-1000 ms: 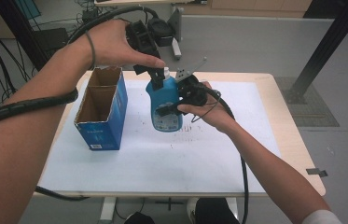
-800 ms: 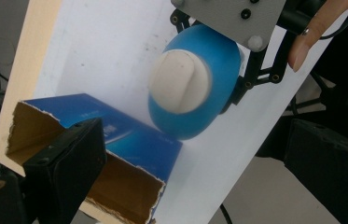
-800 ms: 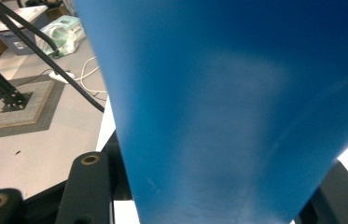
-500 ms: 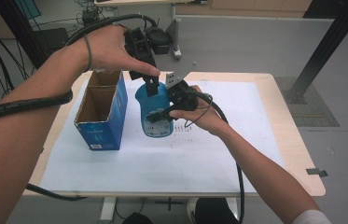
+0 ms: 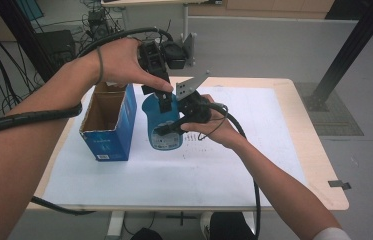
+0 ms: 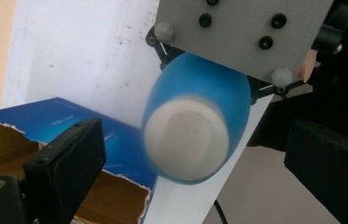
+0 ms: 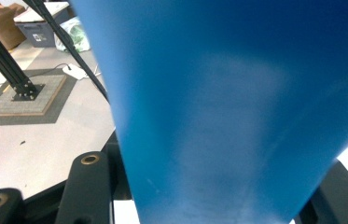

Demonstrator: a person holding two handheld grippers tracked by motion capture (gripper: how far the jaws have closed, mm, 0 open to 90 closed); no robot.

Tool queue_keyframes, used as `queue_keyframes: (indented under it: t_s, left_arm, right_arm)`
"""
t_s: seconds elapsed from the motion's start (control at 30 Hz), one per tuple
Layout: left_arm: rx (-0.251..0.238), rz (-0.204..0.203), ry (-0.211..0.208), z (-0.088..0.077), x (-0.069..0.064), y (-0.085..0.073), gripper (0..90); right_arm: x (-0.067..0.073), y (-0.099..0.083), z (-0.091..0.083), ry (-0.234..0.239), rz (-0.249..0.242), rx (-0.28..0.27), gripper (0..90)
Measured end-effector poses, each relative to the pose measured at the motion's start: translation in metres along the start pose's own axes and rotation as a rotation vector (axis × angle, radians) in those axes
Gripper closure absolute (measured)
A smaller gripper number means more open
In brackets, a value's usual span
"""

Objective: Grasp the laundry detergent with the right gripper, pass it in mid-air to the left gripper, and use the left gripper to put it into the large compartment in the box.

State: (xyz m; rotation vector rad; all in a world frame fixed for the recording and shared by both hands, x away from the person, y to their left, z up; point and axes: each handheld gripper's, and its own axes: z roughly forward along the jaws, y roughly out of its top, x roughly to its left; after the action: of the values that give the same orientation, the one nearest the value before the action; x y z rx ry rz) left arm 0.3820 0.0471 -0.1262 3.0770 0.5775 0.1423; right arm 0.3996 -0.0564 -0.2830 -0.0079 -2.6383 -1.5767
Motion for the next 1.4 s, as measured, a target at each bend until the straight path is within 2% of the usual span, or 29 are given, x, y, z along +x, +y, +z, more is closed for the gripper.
queue_keyframes:
  t_s: [0.17, 0.2, 0.47, 0.7, 0.73, 0.87, 0.93, 1.13, 1.2, 1.23, 1.27, 1.4]
  left_arm:
    - [-0.007, 0.008, -0.023, 0.007, -0.002, 0.003, 5.6]
    - [0.002, 0.019, -0.019, 0.010, -0.003, 0.004, 5.5]
    - [0.004, 0.026, -0.013, 0.013, -0.005, 0.005, 5.4]
    - [0.005, 0.044, -0.019, 0.017, -0.006, 0.006, 5.3]
    - [0.000, 0.036, -0.020, 0.017, -0.007, 0.005, 5.3]
    - [0.002, 0.041, -0.025, 0.019, -0.007, 0.004, 5.3]
    - [0.009, 0.045, -0.027, 0.021, -0.007, 0.004, 5.3]
    - [0.024, 0.054, -0.031, 0.027, -0.006, 0.004, 5.4]
    - [0.024, 0.052, -0.029, 0.028, -0.006, 0.003, 5.5]
    - [0.024, 0.051, -0.032, 0.029, -0.006, 0.003, 5.5]
    - [0.026, 0.051, -0.035, 0.029, -0.006, 0.003, 5.6]
    - [0.024, 0.052, -0.034, 0.031, -0.006, 0.003, 5.8]
  right_arm:
    - [0.003, -0.002, -0.001, 0.006, -0.004, -0.006, 43.9]
    - [0.003, -0.002, -0.002, 0.006, -0.006, -0.009, 43.9]
    - [0.004, -0.002, -0.005, 0.002, -0.012, -0.017, 43.9]
    - [0.005, 0.000, -0.005, 0.003, -0.029, -0.020, 43.9]
    - [0.005, 0.000, -0.005, 0.002, -0.029, -0.020, 43.9]
    - [0.007, 0.000, -0.006, 0.017, -0.009, -0.029, 43.9]
    - [0.006, 0.000, -0.006, 0.006, -0.027, -0.025, 43.9]
    - [0.007, 0.000, -0.005, 0.010, -0.028, -0.022, 43.9]
    - [0.008, 0.000, -0.005, 0.010, -0.022, -0.017, 43.9]
    - [0.010, 0.000, -0.006, 0.015, 0.008, -0.004, 43.9]
    - [0.007, 0.001, -0.004, 0.017, -0.045, -0.036, 43.9]
    - [0.007, 0.001, -0.004, 0.017, -0.049, -0.036, 43.9]
